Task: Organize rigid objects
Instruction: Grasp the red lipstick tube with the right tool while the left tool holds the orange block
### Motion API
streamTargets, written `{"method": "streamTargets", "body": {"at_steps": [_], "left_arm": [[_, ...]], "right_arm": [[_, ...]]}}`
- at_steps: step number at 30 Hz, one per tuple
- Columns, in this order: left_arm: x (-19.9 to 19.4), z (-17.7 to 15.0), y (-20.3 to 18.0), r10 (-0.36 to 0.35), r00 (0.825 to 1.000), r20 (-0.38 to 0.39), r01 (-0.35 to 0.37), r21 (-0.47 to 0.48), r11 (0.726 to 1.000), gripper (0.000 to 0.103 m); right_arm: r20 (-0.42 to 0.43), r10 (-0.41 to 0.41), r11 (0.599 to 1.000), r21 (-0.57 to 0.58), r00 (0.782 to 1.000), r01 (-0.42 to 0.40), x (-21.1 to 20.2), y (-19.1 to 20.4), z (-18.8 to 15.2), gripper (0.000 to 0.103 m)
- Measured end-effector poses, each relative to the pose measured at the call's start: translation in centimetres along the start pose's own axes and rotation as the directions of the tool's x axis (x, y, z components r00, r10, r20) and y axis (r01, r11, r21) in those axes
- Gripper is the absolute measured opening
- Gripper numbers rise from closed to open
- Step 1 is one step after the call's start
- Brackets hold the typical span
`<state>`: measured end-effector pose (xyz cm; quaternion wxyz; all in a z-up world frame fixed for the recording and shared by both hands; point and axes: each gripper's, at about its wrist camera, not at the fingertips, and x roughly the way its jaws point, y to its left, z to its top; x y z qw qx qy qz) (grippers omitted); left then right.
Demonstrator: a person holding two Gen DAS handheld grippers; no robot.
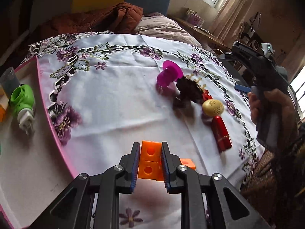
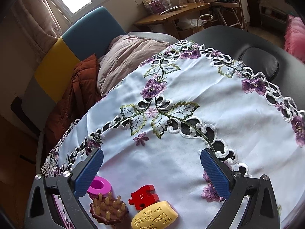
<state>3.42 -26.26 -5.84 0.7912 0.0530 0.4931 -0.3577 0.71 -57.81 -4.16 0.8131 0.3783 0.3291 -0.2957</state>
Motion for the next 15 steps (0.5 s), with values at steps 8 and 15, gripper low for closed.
{"method": "streamTargets", "body": {"at_steps": [8, 15], "left_arm": [[-2.6, -0.7, 0.3, -0.012, 0.998, 0.063, 0.012, 0.008, 1.000, 0.021], [-4.1, -0.8, 1.0, -0.047, 0.993, 0.108, 0.049, -0.011, 0.999, 0.021]], "right_arm": [[-0.119, 0.027, 0.998, -0.045, 0.993, -0.033, 0.0, 1.0, -1.1, 0.102], [-0.327, -0.050, 0.949, -0.310, 0.944, -0.057, -1.6, 3.8, -4.5, 0.090]]}}
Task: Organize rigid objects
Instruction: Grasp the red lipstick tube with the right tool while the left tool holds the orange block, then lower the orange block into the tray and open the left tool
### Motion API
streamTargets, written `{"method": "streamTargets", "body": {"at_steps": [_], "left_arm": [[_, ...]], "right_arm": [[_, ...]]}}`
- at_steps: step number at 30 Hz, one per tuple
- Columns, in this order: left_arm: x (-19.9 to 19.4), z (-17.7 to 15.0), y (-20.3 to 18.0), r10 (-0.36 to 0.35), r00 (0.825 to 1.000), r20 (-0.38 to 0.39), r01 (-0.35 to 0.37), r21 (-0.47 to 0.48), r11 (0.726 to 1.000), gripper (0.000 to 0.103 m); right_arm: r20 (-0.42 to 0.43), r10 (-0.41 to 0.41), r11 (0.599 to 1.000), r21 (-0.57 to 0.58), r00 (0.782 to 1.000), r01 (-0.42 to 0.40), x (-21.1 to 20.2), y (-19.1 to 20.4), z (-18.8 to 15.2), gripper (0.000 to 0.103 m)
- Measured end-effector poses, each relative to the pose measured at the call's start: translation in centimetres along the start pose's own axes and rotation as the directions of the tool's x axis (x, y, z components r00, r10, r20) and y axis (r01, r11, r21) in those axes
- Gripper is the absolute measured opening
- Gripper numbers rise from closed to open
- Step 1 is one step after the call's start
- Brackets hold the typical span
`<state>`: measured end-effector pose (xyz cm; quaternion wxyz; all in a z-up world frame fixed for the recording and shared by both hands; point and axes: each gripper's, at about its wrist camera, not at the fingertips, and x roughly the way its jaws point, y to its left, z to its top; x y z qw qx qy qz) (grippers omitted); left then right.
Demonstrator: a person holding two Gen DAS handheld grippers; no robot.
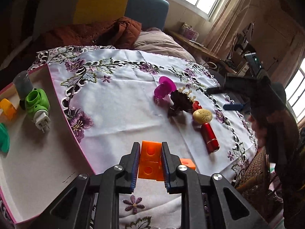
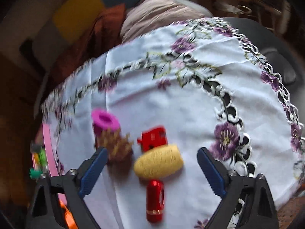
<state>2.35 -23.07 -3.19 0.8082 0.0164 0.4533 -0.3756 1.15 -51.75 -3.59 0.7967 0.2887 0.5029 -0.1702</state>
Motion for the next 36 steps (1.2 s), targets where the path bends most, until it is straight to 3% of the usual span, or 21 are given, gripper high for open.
{"method": "streamTargets", "body": {"at_steps": [4, 6, 10, 12, 13, 14, 20, 26, 30, 36], "left_arm": [[-0.8, -0.1, 0.4, -0.012, 1.000, 0.023, 0.012, -0.011, 1.000, 0.021], [-1.2, -0.2, 0.7, -0.016, 0.999, 0.030, 0.017, -0.021, 1.000, 0.021], [-1.9, -0.6, 1.6, -0.014, 0.999, 0.044, 0.016, -0.038, 0.999, 0.021], [-2.4, -0.8, 2.4, -0.008, 0.999, 0.053, 0.011, -0.054, 0.998, 0.021], [-2.7, -0.8, 2.9, -0.004, 0.998, 0.058, 0.007, -0.065, 0.998, 0.021], [-3.1, -0.9, 3.5, 0.003, 0.998, 0.064, 0.002, -0.077, 0.997, 0.021], [-5.8, -0.9, 9.1, 0.093, 0.990, 0.111, -0.069, -0.203, 0.977, 0.021], [-7.0, -0.6, 16.2, 0.220, 0.972, 0.086, -0.180, -0.337, 0.924, 0.021], [-6.2, 0.7, 18.7, 0.276, 0.959, 0.067, -0.235, -0.356, 0.904, 0.021], [-3.9, 2.6, 20.1, 0.303, 0.952, 0.038, -0.273, -0.344, 0.899, 0.021]], "right_arm": [[-0.111, -0.036, 0.996, -0.086, 0.993, 0.027, 0.8, 1.0, -2.3, 0.076], [-0.154, -0.068, 0.992, -0.113, 0.986, 0.051, 1.6, 1.2, -3.2, 0.062], [-0.219, -0.113, 0.985, -0.152, 0.969, 0.080, 3.6, 1.6, -4.1, 0.055], [-0.250, -0.154, 0.977, -0.183, 0.956, 0.110, 5.0, 1.9, -4.6, 0.037], [-0.237, -0.201, 0.962, -0.231, 0.950, 0.146, 5.1, 2.5, -4.8, 0.035], [-0.221, -0.216, 0.951, -0.268, 0.951, 0.154, 5.1, 3.0, -4.9, 0.025], [-0.215, -0.232, 0.934, -0.322, 0.949, 0.155, 5.3, 3.7, -5.5, 0.026], [-0.218, -0.230, 0.932, -0.328, 0.949, 0.150, 5.7, 4.2, -5.9, 0.026], [-0.220, -0.223, 0.933, -0.331, 0.950, 0.142, 5.9, 4.7, -6.0, 0.026], [-0.224, -0.207, 0.936, -0.329, 0.952, 0.126, 5.7, 4.4, -5.8, 0.026]]}}
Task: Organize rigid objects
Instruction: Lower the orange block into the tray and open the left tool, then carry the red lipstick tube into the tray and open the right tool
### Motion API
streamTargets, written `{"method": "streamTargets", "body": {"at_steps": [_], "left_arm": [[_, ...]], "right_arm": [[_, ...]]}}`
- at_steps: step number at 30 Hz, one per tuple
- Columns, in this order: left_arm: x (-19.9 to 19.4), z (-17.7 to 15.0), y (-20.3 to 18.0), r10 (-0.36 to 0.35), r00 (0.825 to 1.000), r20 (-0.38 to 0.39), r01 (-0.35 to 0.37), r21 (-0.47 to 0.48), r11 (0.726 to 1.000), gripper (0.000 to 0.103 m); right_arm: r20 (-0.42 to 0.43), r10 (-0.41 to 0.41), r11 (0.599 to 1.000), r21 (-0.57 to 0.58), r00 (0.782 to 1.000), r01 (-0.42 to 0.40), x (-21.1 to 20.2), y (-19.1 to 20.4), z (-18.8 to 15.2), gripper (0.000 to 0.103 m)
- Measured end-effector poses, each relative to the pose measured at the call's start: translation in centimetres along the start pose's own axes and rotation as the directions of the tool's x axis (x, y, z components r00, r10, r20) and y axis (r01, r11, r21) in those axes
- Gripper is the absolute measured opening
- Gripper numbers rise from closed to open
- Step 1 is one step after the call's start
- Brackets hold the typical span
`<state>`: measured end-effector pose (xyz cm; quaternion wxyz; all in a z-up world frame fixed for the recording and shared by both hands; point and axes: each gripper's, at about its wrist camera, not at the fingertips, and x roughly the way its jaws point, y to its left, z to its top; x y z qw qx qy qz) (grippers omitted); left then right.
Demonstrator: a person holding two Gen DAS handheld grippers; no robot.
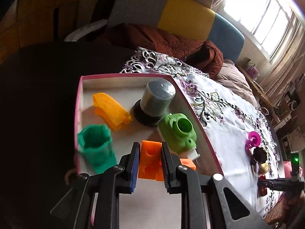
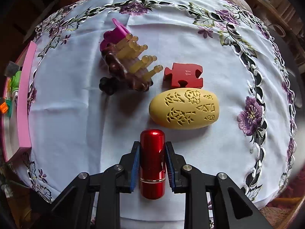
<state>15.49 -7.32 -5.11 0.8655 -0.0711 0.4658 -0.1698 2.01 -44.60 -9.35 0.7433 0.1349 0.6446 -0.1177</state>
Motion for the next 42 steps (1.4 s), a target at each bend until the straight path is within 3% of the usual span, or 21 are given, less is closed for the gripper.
{"method": "streamTargets", "body": {"at_steps": [3, 7, 10, 17, 24, 29, 36, 42], "left_arm": [[1.3, 0.9, -0.1, 0.036, 0.999, -0.007, -0.036, 0.011, 0.999, 0.021], [1.8, 1.6, 0.1, 0.069, 0.998, 0.003, -0.069, 0.007, 0.998, 0.034], [1.0, 1.5, 0.2, 0.070, 0.997, 0.023, -0.070, 0.005, 0.998, 0.035], [-2.8, -1.3, 0.2, 0.088, 0.992, 0.089, -0.088, -0.002, 0.996, 0.036], [-5.4, -5.0, 0.6, 0.085, 0.992, 0.090, -0.084, -0.012, 0.996, 0.036], [-6.5, -6.3, 1.3, 0.092, 0.992, 0.084, -0.090, -0.022, 0.996, 0.036], [-7.1, -7.2, 1.7, 0.092, 0.992, 0.082, -0.090, -0.035, 0.995, 0.036], [-7.4, -7.8, 1.6, 0.095, 0.993, 0.072, -0.093, -0.032, 0.995, 0.036]], "right_arm": [[0.000, 0.005, 1.000, -0.001, 1.000, -0.005, 0.0, 0.0, 0.0, 0.026], [0.000, 0.006, 1.000, -0.002, 1.000, -0.006, 0.0, 0.0, -0.1, 0.026], [-0.001, 0.006, 1.000, -0.002, 1.000, -0.006, 0.0, 0.0, 0.0, 0.026], [-0.001, 0.011, 1.000, -0.003, 1.000, -0.011, -0.1, 0.1, 0.0, 0.026], [0.009, 0.038, 0.999, -0.015, 0.999, -0.038, -0.3, 0.2, -0.2, 0.025], [0.092, 0.086, 0.996, -0.032, 0.992, -0.083, -2.1, 0.9, -0.8, 0.025], [0.203, 0.178, 0.973, -0.182, 0.963, -0.142, -5.1, 7.4, -1.4, 0.025], [0.224, 0.310, 0.904, -0.370, 0.924, -0.213, -7.5, 15.8, -0.8, 0.025]]}}
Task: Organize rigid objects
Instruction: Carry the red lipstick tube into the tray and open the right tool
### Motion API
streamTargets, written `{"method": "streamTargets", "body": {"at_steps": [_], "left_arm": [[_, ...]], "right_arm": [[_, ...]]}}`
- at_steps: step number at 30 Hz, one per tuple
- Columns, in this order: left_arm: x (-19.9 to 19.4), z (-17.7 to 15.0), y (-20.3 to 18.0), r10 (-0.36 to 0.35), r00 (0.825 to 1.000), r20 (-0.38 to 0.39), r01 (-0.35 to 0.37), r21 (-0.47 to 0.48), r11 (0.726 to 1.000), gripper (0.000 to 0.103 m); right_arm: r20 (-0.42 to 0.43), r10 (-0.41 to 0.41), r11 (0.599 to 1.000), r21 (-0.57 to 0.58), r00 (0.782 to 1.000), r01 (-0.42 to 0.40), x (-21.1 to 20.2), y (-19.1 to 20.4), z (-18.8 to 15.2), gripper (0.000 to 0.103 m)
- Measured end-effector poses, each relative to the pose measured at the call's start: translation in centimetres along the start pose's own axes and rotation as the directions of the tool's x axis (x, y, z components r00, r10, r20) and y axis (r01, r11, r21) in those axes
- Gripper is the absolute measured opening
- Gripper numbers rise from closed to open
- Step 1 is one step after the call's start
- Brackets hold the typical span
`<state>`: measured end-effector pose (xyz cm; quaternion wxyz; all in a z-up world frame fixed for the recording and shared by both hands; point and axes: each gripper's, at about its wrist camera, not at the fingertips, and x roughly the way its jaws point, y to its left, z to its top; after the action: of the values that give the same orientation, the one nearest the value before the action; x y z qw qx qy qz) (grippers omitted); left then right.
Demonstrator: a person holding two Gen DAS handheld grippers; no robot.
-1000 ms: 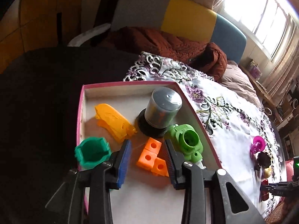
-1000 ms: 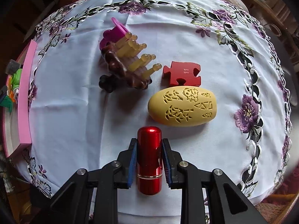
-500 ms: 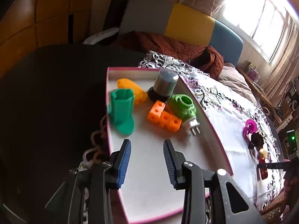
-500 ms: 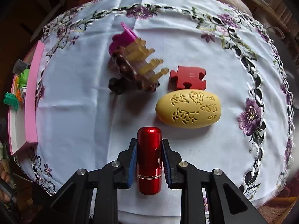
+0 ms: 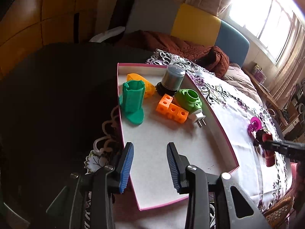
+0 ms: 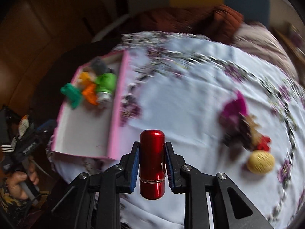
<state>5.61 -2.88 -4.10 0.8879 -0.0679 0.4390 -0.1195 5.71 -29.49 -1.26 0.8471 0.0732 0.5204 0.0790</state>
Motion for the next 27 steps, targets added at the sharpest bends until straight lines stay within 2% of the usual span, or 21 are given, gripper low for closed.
{"method": "streamTargets", "body": {"at_steps": [4, 7, 9, 14, 16, 23, 25, 27], "left_arm": [[-0.3, -0.2, 0.3, -0.001, 1.000, 0.001, 0.001, -0.003, 1.000, 0.036], [-0.5, -0.3, 0.5, -0.001, 1.000, 0.000, 0.001, -0.011, 1.000, 0.036], [-0.5, -0.4, 0.8, -0.003, 1.000, -0.004, 0.003, -0.015, 1.000, 0.036], [-0.4, -0.7, 1.0, -0.002, 1.000, -0.011, 0.002, -0.021, 1.000, 0.036], [-0.4, -0.7, 1.0, 0.000, 1.000, -0.009, 0.000, -0.019, 1.000, 0.036], [-0.5, -0.7, 0.8, 0.007, 1.000, -0.004, -0.007, -0.010, 1.000, 0.036], [-0.7, -0.7, 0.7, 0.009, 1.000, 0.001, -0.009, -0.008, 1.000, 0.036], [-0.8, -0.7, 0.5, 0.012, 1.000, 0.003, -0.012, -0.001, 1.000, 0.036]], "right_arm": [[-0.016, 0.071, 0.992, -0.107, 0.997, -0.072, 1.6, 5.1, 1.9, 0.025], [-0.046, 0.082, 0.984, -0.157, 0.996, -0.088, 3.5, 7.6, 2.7, 0.025], [-0.075, 0.069, 0.982, -0.171, 0.995, -0.081, 5.3, 8.6, 3.3, 0.025], [-0.129, -0.022, 0.981, -0.195, 0.991, -0.004, 9.3, 9.1, 4.1, 0.026], [-0.119, -0.075, 0.977, -0.205, 0.990, 0.050, 10.1, 9.0, 4.1, 0.026], [-0.079, -0.093, 0.969, -0.237, 0.993, 0.072, 10.4, 9.1, 2.9, 0.028], [-0.057, -0.082, 0.971, -0.232, 0.995, 0.066, 10.0, 9.1, 2.9, 0.033], [-0.015, -0.068, 0.973, -0.221, 0.998, 0.064, 8.9, 9.1, 2.8, 0.044]]}}
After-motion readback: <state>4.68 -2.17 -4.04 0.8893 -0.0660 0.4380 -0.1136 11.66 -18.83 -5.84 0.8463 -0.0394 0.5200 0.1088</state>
